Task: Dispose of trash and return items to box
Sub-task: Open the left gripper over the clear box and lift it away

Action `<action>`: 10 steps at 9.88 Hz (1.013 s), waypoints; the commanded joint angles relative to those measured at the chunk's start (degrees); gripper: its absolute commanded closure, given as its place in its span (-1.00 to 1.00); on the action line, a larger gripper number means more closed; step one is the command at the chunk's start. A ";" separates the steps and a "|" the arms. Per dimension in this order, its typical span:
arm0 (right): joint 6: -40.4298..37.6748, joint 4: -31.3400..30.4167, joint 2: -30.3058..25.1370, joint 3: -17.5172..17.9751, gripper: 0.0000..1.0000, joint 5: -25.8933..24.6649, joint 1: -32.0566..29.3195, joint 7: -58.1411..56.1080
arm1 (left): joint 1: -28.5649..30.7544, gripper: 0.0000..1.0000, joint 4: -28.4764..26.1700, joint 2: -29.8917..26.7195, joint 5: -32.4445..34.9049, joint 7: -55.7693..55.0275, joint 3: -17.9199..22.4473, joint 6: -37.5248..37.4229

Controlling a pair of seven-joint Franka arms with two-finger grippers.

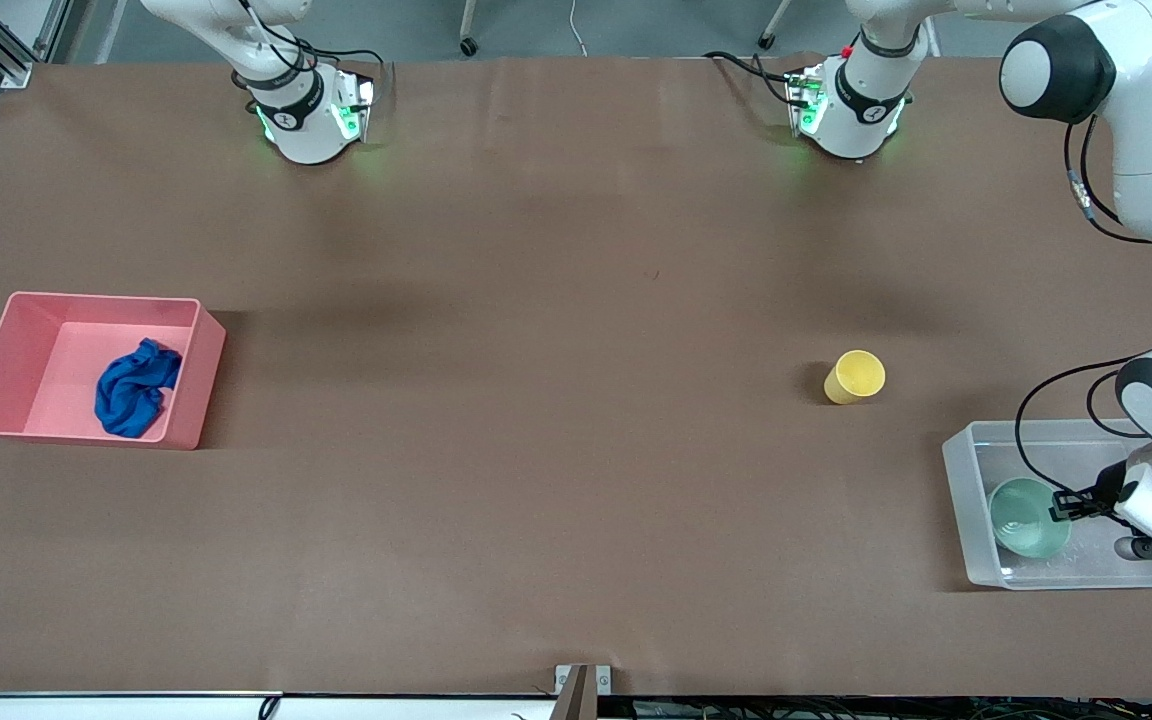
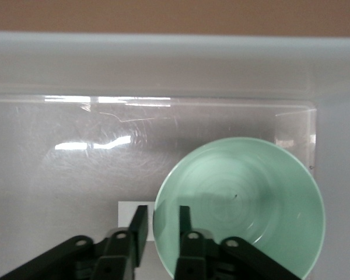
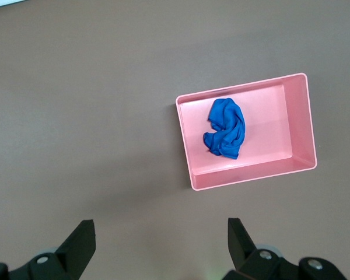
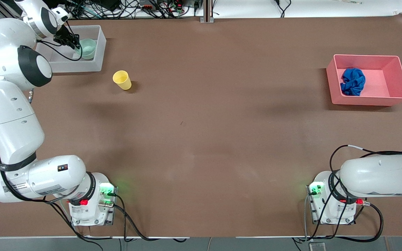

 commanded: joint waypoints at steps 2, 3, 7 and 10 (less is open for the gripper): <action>1.84 -3.08 -1.88 0.60 -1.00 -0.51 0.00 -0.28 | -0.42 -0.78 -1.90 -7.43 -0.91 0.07 0.17 -6.13; 1.84 -2.91 -1.88 0.60 -1.00 -0.51 0.00 -1.58 | -0.60 -0.79 -2.17 -11.21 -0.39 -0.63 0.17 -11.04; 1.85 -2.82 -1.88 0.51 -1.00 -0.60 -0.18 -3.88 | -5.34 -0.79 -15.30 -27.72 -0.38 -1.08 0.08 -18.13; 1.67 -2.82 -1.88 0.51 -1.00 -0.60 -0.18 -3.88 | -9.20 -0.79 -32.08 -43.53 -0.39 -3.26 -0.09 -18.04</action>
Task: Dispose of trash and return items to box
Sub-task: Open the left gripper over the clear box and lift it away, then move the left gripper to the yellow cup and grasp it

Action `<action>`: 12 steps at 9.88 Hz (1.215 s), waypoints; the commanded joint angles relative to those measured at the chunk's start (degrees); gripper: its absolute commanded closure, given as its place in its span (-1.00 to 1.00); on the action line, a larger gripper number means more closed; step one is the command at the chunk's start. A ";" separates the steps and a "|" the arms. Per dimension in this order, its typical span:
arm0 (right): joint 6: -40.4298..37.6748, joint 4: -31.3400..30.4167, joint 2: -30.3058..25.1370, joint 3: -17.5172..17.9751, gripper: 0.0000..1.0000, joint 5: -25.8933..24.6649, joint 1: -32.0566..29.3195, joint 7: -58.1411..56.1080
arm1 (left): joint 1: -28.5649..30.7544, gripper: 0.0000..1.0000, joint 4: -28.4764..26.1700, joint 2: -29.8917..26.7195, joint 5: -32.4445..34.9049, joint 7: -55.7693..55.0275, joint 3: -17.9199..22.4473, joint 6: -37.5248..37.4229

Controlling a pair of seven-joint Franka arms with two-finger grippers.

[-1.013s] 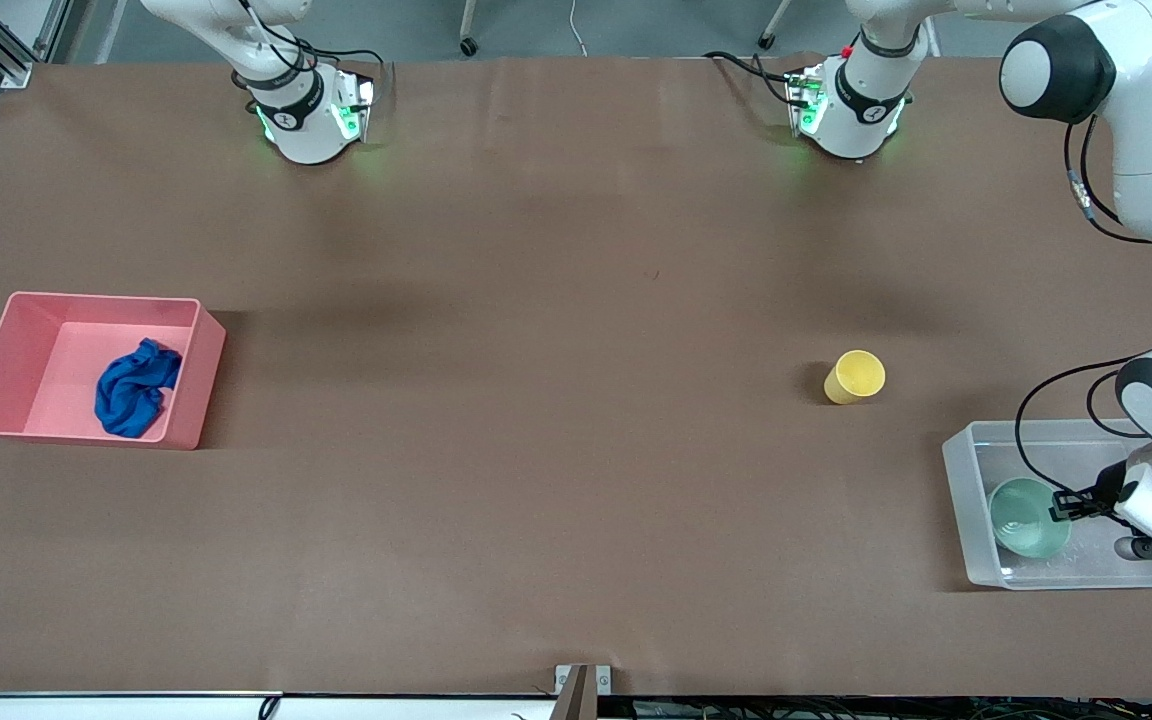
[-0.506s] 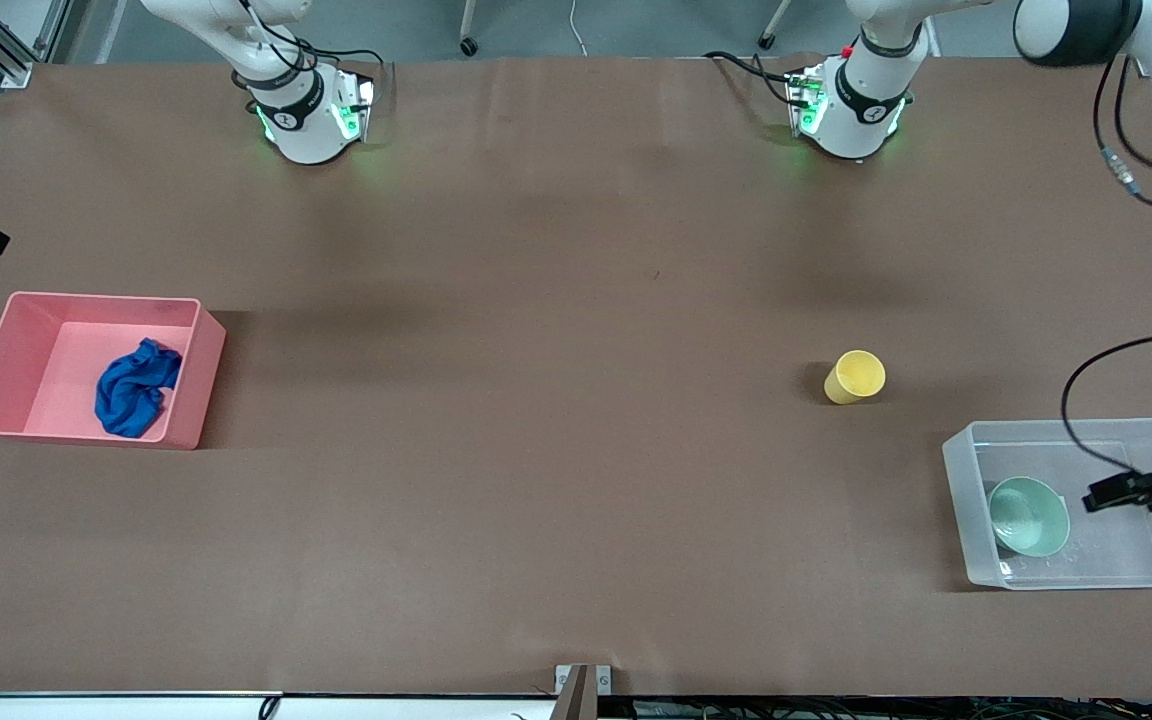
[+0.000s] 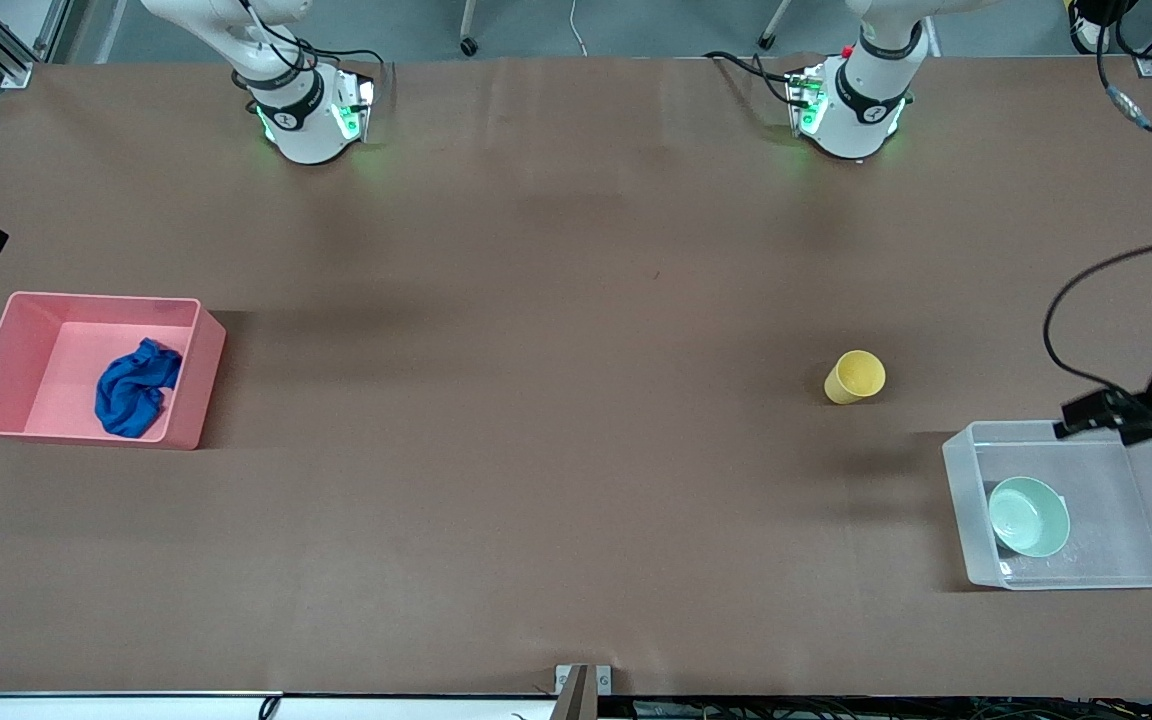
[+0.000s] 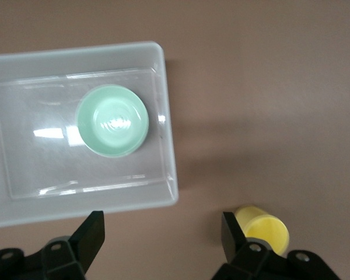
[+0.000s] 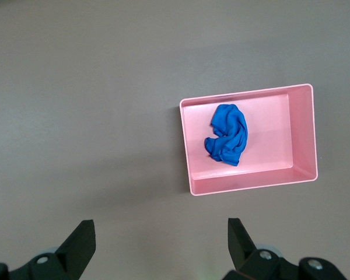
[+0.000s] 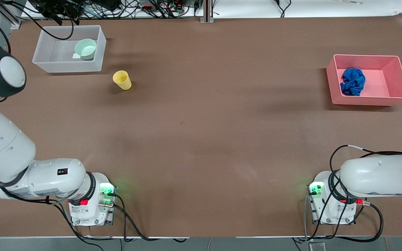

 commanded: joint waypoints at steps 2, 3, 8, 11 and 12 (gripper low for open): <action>0.35 -1.72 -1.67 0.29 -1.00 -0.50 -0.26 -0.70 | -0.97 -0.78 -18.46 -14.24 0.08 -4.54 -3.17 1.33; 0.27 -1.72 -1.67 0.29 -1.00 -0.50 -0.26 -0.70 | -0.89 -0.78 -20.84 -15.83 0.86 -6.29 -4.14 1.68; 0.09 -1.72 -1.67 0.29 -1.00 -0.50 -0.26 -0.70 | -0.88 -0.75 -34.28 -16.63 0.96 -9.48 -6.96 15.00; 0.09 -1.72 -1.67 0.29 -1.00 -0.50 -0.26 -0.70 | -1.15 -0.74 -43.43 -13.05 0.96 -9.39 -7.49 30.46; 0.09 -1.72 -1.67 0.29 -1.00 -0.50 -0.26 -0.70 | -1.15 -0.72 -44.24 -10.51 1.05 -9.30 -8.36 33.29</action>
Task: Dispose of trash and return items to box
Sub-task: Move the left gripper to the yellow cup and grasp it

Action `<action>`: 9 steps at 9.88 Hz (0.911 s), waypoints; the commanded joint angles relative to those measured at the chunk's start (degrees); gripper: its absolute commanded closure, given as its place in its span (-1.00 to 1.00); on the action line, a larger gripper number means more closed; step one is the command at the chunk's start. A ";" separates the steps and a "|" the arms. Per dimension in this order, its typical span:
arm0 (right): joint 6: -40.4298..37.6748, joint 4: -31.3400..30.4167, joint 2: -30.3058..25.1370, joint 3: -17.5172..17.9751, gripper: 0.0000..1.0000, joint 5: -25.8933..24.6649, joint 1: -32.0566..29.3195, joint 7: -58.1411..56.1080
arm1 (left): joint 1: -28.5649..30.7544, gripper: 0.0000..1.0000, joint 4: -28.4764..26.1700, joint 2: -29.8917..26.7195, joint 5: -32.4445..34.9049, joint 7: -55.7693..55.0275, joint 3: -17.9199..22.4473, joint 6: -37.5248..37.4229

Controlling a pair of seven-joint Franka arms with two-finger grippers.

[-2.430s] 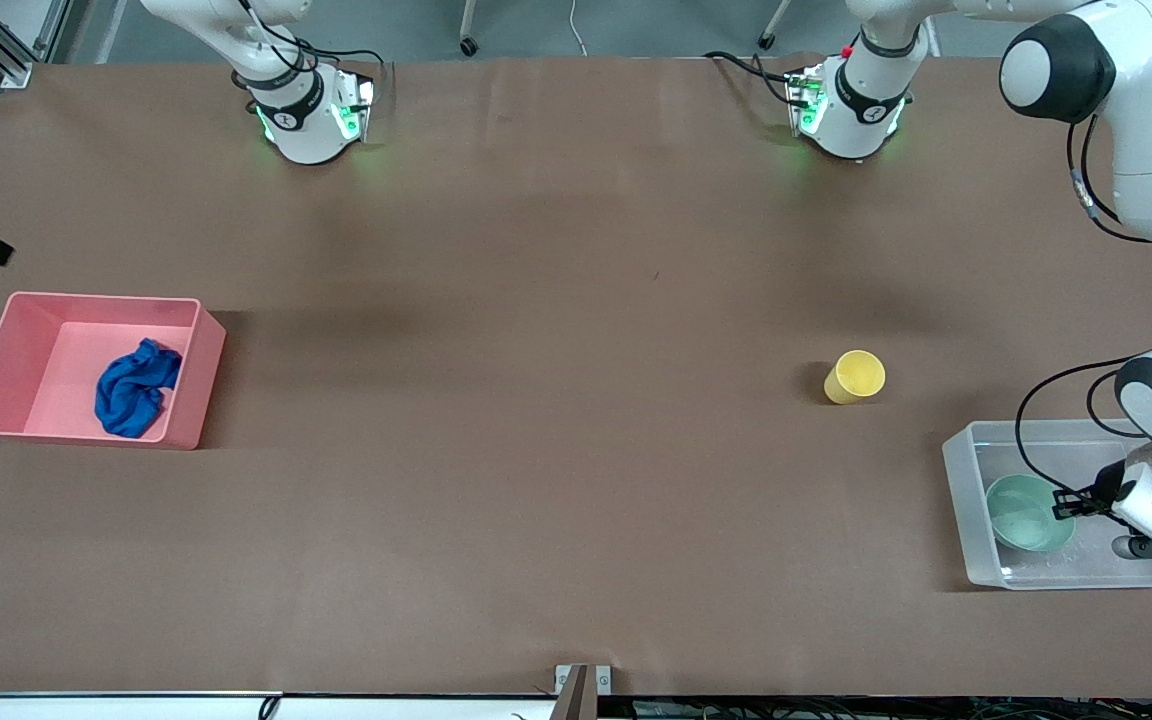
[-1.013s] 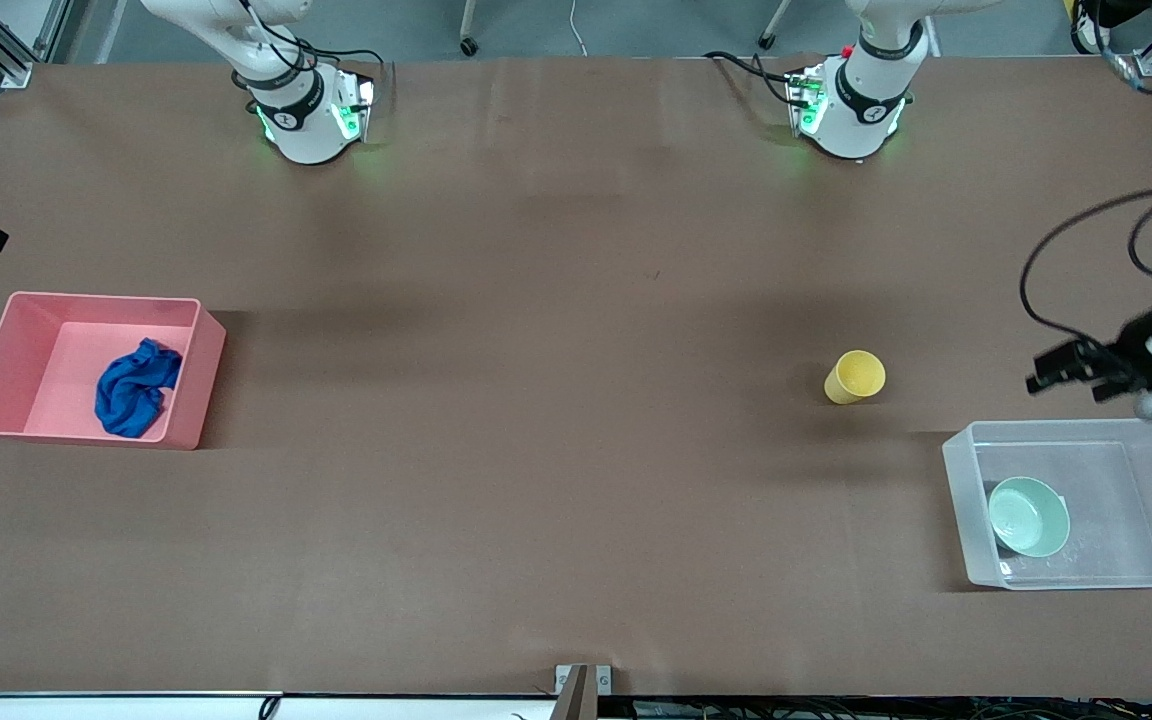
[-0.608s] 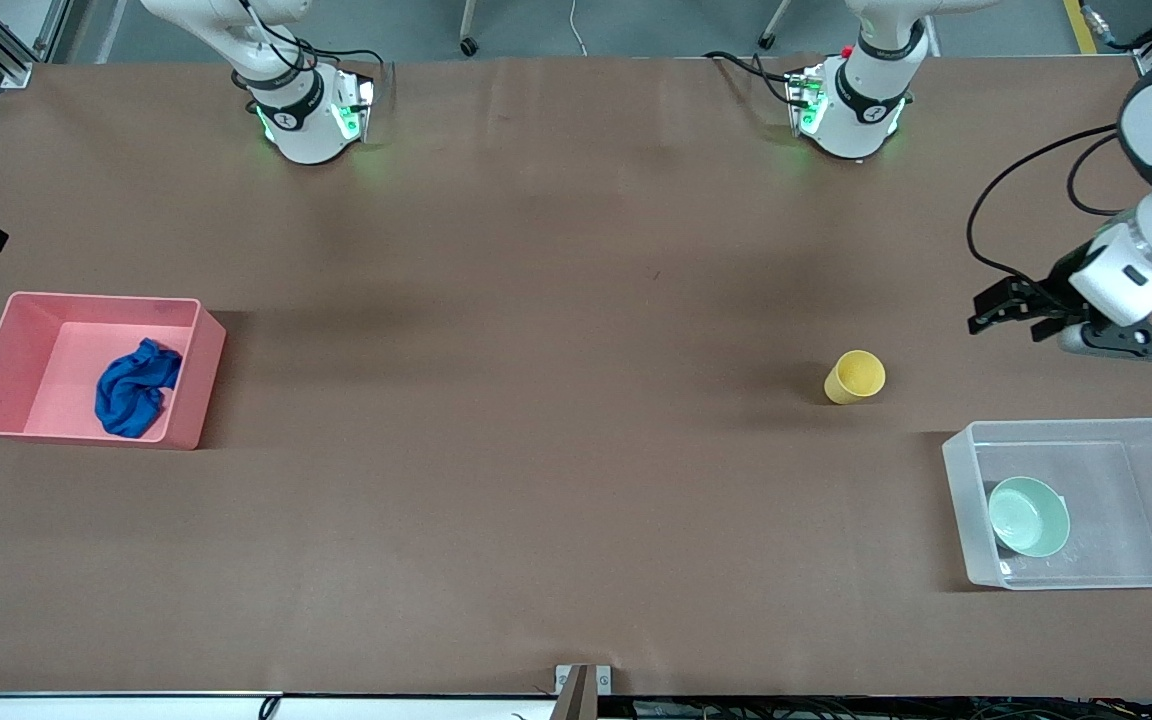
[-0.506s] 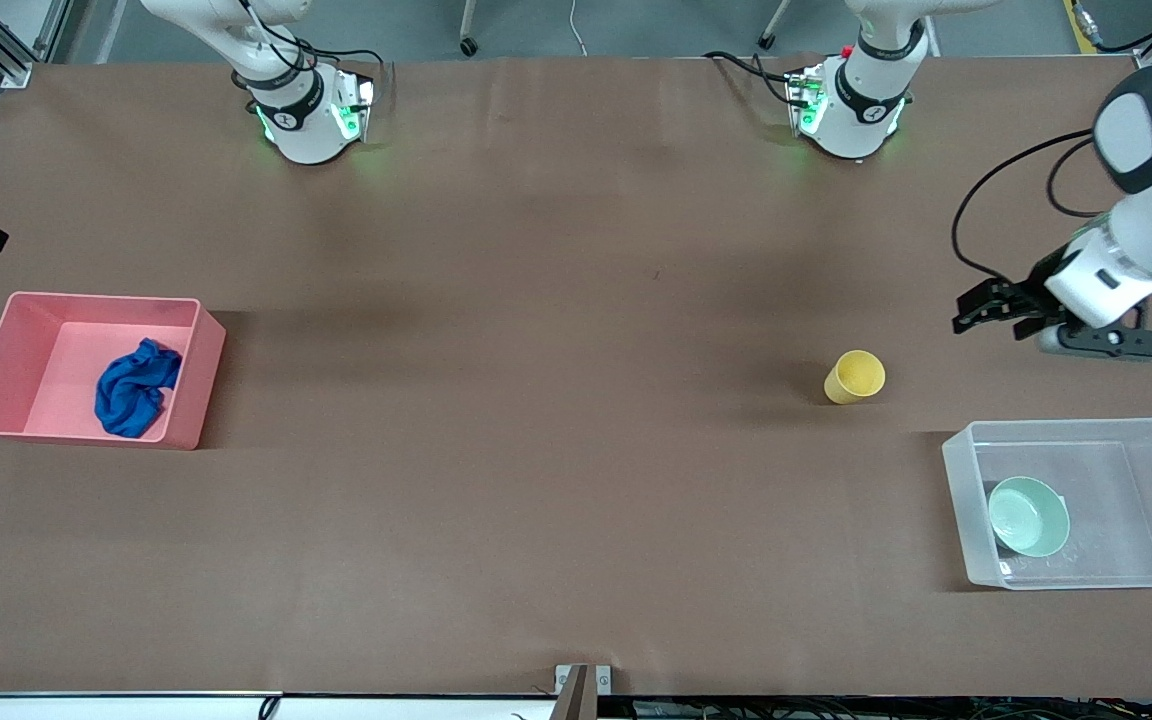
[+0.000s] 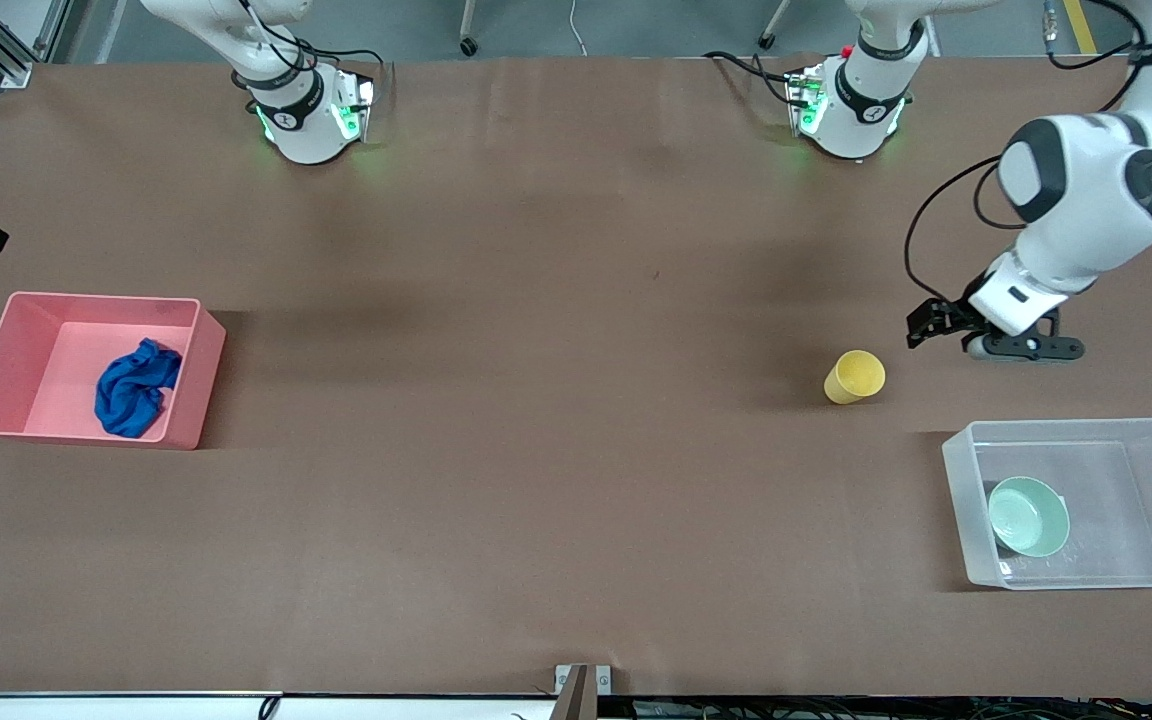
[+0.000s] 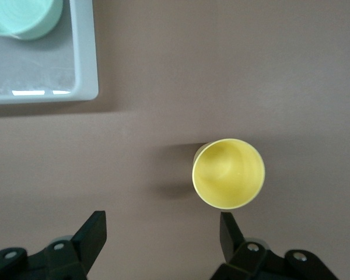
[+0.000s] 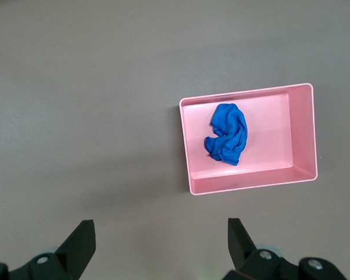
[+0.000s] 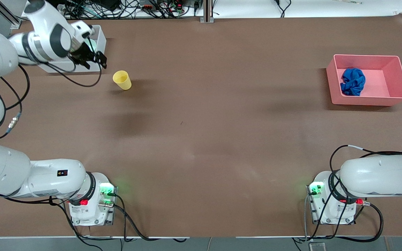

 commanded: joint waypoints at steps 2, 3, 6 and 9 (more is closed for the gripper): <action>0.19 -1.64 -1.65 0.30 -1.00 -0.50 -0.34 -0.56 | -0.78 -0.71 -2.16 9.40 0.94 -0.67 -1.26 10.38; 0.10 -1.64 -1.65 0.30 -1.00 -0.50 -0.34 -0.56 | -1.13 -0.70 -1.81 11.95 0.94 -0.58 -1.26 12.42; 0.10 -1.64 -1.65 0.30 -1.00 -0.50 -0.34 -0.56 | -2.45 -0.50 0.22 14.52 0.94 -0.58 -1.26 12.53; 0.01 -1.64 -1.65 0.30 -1.00 -0.50 -0.34 -0.56 | -2.36 0.85 1.18 16.80 0.94 -0.15 -1.34 12.53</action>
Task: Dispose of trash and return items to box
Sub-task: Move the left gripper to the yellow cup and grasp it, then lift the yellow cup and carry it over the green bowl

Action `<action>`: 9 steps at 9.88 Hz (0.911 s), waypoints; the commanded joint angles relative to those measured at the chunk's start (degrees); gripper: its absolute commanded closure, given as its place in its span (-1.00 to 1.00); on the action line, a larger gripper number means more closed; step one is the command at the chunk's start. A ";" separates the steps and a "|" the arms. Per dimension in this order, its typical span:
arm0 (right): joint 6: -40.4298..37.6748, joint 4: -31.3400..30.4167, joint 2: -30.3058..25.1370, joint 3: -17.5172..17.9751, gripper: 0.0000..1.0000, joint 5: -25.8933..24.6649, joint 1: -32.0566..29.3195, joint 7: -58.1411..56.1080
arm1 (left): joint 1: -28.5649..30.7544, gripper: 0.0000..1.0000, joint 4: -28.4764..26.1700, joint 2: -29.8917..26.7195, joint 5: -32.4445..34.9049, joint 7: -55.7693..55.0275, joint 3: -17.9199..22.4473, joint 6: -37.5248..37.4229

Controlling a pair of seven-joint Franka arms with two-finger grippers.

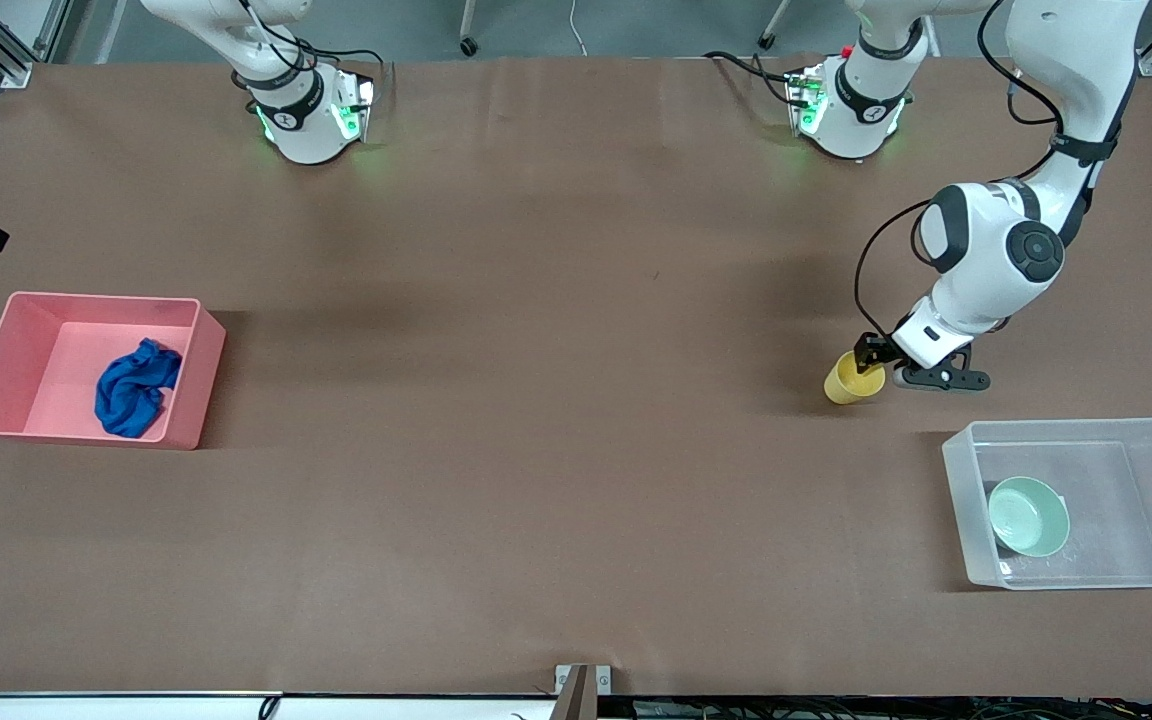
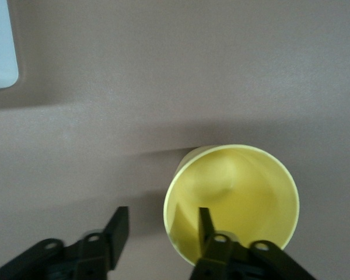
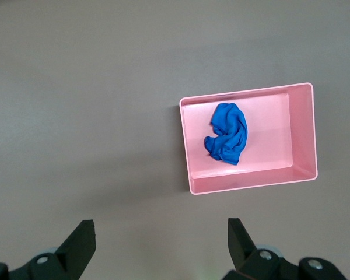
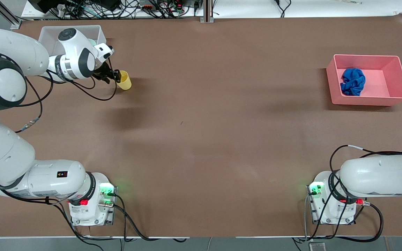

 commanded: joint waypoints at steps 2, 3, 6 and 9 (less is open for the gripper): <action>0.08 -1.61 -1.65 0.31 -1.00 -0.50 -0.34 -0.53 | -0.16 0.99 2.19 4.29 0.94 0.47 0.05 0.37; 0.08 -1.61 -1.65 0.31 -1.00 -0.50 -0.34 -0.53 | -0.16 0.99 2.71 4.20 0.94 0.65 0.05 0.10; 0.08 -1.61 -1.65 0.31 -1.00 -0.50 -0.34 -0.53 | 0.63 0.99 7.35 2.19 0.94 1.61 0.14 -4.96; -0.01 -1.61 -1.65 0.31 -1.00 -0.50 -0.34 -0.53 | 3.78 0.99 26.73 3.75 1.11 4.24 0.58 -26.63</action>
